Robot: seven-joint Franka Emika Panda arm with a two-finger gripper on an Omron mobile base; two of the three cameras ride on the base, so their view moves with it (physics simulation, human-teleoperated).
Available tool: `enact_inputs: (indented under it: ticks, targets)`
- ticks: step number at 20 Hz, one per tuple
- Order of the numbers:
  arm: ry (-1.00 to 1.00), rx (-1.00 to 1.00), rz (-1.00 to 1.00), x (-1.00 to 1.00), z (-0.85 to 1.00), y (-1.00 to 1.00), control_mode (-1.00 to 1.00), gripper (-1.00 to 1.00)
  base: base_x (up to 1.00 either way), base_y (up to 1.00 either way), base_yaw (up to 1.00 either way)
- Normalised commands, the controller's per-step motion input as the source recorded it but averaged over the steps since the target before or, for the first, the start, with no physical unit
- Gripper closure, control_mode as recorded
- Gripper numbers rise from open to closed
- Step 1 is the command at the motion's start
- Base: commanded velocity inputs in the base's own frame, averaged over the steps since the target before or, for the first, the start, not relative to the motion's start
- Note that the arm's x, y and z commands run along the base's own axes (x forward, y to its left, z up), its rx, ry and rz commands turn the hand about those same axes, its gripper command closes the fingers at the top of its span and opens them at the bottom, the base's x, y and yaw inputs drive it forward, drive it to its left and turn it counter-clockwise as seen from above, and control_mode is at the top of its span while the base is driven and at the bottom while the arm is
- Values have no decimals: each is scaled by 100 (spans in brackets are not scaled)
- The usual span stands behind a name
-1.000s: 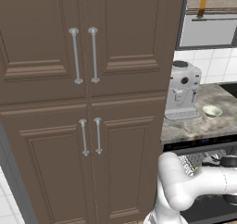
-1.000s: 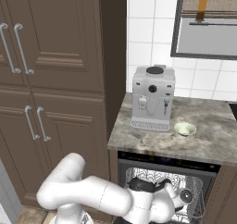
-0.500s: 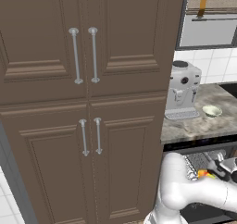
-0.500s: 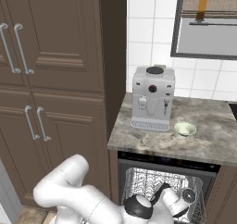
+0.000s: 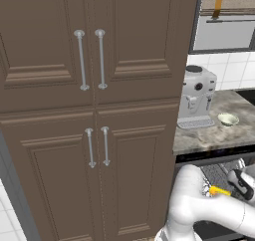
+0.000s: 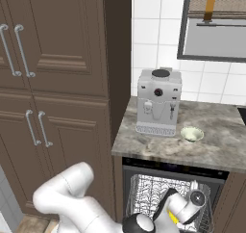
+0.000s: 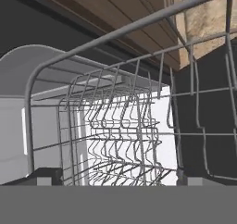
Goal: Pick up the cup and bowl from the counter, place them in the dishwasher, and close the dishwasher door.
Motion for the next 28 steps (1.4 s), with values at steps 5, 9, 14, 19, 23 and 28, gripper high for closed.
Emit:
enact_inputs:
  ticks: [5, 9, 14, 19, 23, 28]
  targets:
    - [-3, 0, 0, -30, 16, -9, -100, -100, 0, 0, 0]
    - [-6, 0, 0, -45, 21, -21, -100, -100, 0, 0, 0]
    - [-10, 0, 0, -46, 34, -24, -100, -100, 0, 0, 0]
    - [-10, 0, 0, -23, 53, -10, -100, -100, 0, 0, 0]
    - [-9, 0, 0, -3, 59, 0, -100, -100, 0, 0, 0]
    - [-6, 0, 0, 0, 58, 0, -100, -100, 0, 0, 0]
